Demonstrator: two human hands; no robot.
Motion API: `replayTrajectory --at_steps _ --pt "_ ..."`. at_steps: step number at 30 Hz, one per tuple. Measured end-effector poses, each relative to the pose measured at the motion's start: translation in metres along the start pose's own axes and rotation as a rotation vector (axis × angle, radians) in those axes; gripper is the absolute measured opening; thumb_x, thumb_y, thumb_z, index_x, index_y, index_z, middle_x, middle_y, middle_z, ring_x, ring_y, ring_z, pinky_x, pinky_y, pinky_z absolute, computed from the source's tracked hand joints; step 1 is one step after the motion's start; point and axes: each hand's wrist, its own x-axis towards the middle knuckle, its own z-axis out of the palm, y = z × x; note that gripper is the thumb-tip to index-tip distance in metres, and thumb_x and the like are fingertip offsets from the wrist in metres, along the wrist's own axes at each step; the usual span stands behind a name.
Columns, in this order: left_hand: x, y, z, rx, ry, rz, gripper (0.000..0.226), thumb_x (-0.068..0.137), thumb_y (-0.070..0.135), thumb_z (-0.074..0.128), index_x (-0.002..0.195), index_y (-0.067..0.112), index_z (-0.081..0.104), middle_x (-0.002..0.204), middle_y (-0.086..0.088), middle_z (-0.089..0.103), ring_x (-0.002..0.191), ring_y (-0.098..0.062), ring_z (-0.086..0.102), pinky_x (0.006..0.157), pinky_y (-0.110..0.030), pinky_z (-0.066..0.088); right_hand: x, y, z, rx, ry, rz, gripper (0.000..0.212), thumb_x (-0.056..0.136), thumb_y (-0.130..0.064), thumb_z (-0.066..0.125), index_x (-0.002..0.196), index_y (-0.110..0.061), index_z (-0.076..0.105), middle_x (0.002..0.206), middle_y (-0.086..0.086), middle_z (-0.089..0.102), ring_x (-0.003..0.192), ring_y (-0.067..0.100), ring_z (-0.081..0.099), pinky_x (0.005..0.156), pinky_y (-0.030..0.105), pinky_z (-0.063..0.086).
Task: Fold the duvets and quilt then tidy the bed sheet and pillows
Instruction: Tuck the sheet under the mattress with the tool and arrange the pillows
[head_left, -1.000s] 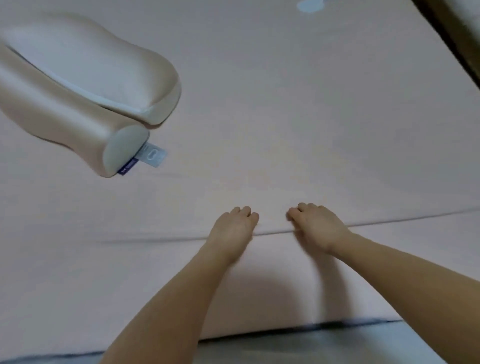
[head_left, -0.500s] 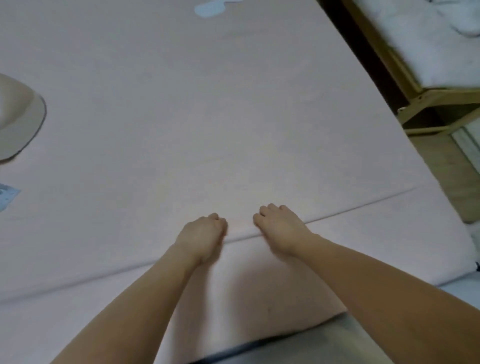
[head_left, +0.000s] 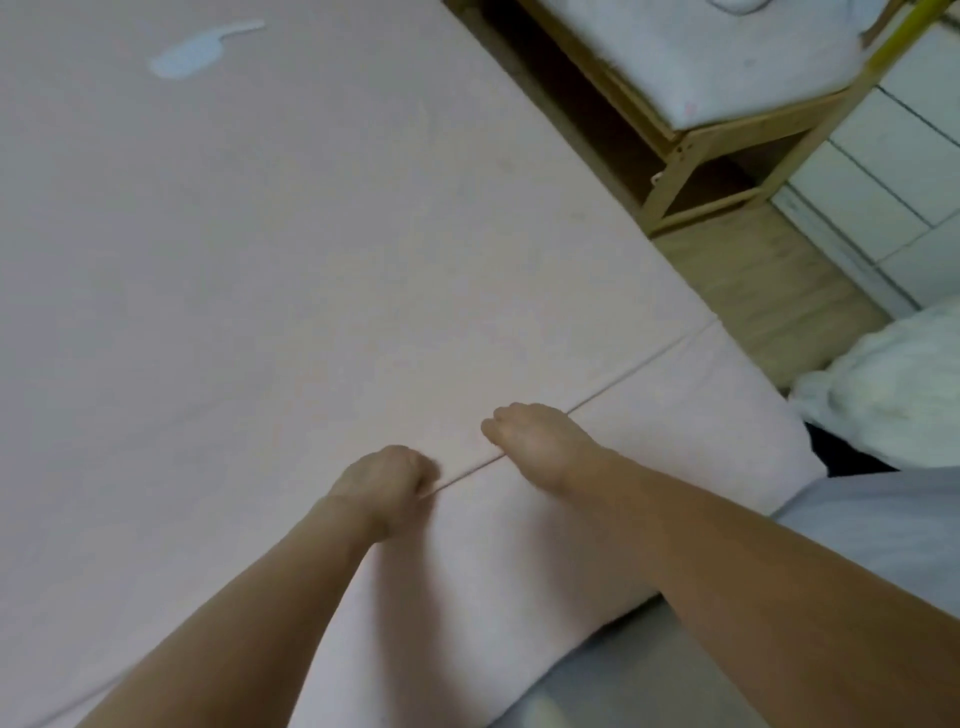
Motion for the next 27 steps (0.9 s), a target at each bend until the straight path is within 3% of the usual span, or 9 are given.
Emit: replayTrajectory --at_steps 4,6,11,16,18,20,23,26,27 --pt "0.032 0.052 -0.009 -0.032 0.059 0.003 0.022 0.091 0.014 0.047 0.111 0.021 0.051 0.112 -0.003 0.054 0.11 -0.025 0.055 0.088 -0.032 0.043 -0.025 0.065 -0.007 -0.047 -0.057 0.147 0.034 0.087 0.006 0.039 0.117 -0.008 0.047 0.12 0.013 0.047 0.11 0.031 0.046 0.084 0.036 0.036" --pt "0.041 0.068 -0.01 0.007 0.064 0.024 0.027 0.093 0.013 0.046 0.119 0.02 0.049 0.119 -0.003 0.054 0.112 -0.025 0.055 0.09 -0.032 0.044 -0.04 0.092 -0.012 -0.038 -0.096 0.236 0.035 0.088 0.006 0.041 0.119 -0.008 0.046 0.121 0.012 0.046 0.11 0.029 0.047 0.083 0.035 0.037" --pt "0.072 0.083 -0.021 0.045 0.063 0.01 0.02 0.091 0.012 0.044 0.108 0.021 0.051 0.115 -0.002 0.055 0.104 -0.024 0.057 0.081 -0.032 0.044 -0.053 0.15 -0.015 -0.046 -0.069 0.337 0.037 0.087 0.007 0.039 0.12 -0.008 0.045 0.121 0.01 0.045 0.11 0.027 0.046 0.079 0.031 0.035" --pt "0.138 0.15 -0.019 -0.012 0.181 0.109 0.032 0.102 0.027 0.034 0.131 0.02 0.046 0.128 -0.003 0.049 0.114 -0.026 0.052 0.09 -0.037 0.047 -0.046 0.217 0.019 -0.099 -0.04 0.311 0.037 0.083 0.008 0.041 0.115 -0.008 0.048 0.117 0.011 0.047 0.107 0.029 0.048 0.077 0.035 0.037" --pt "0.175 0.187 -0.017 -0.048 0.235 0.115 0.033 0.103 0.024 0.033 0.132 0.018 0.046 0.128 -0.003 0.049 0.114 -0.026 0.051 0.091 -0.039 0.047 -0.039 0.253 0.036 -0.172 0.059 0.231 0.035 0.072 0.011 0.041 0.1 -0.005 0.056 0.099 0.015 0.055 0.09 0.033 0.058 0.064 0.036 0.044" --pt "0.211 0.22 -0.024 -0.095 0.282 0.089 0.032 0.103 0.021 0.034 0.131 0.016 0.048 0.126 -0.005 0.05 0.113 -0.026 0.051 0.092 -0.04 0.046 -0.039 0.286 0.04 -0.11 0.139 0.226 0.034 0.063 0.003 0.028 0.077 -0.004 0.058 0.075 0.015 0.057 0.065 0.033 0.06 0.046 0.031 0.043" --pt "0.251 0.257 -0.034 -0.131 0.261 0.033 0.03 0.102 0.023 0.035 0.126 0.017 0.053 0.121 -0.005 0.052 0.112 -0.025 0.052 0.091 -0.038 0.047 -0.042 0.33 0.059 -0.064 0.1 0.138 0.063 0.063 -0.011 0.004 0.091 -0.002 0.059 0.091 0.018 0.057 0.083 0.034 0.058 0.059 0.038 0.046" --pt "0.286 0.284 -0.047 -0.137 0.263 0.012 0.029 0.102 0.03 0.037 0.116 0.018 0.059 0.109 -0.005 0.056 0.104 -0.025 0.056 0.086 -0.035 0.046 -0.034 0.361 0.061 0.047 0.103 0.055 0.048 0.071 -0.013 0.015 0.083 -0.003 0.06 0.079 0.017 0.056 0.072 0.035 0.059 0.055 0.038 0.048" --pt "0.292 0.291 -0.051 -0.16 0.258 0.01 0.031 0.102 0.033 0.037 0.112 0.017 0.061 0.104 -0.007 0.058 0.1 -0.026 0.057 0.083 -0.033 0.044 -0.028 0.369 0.061 0.067 0.067 0.021 0.046 0.075 -0.013 0.017 0.087 -0.003 0.061 0.082 0.018 0.056 0.076 0.035 0.058 0.06 0.04 0.049"
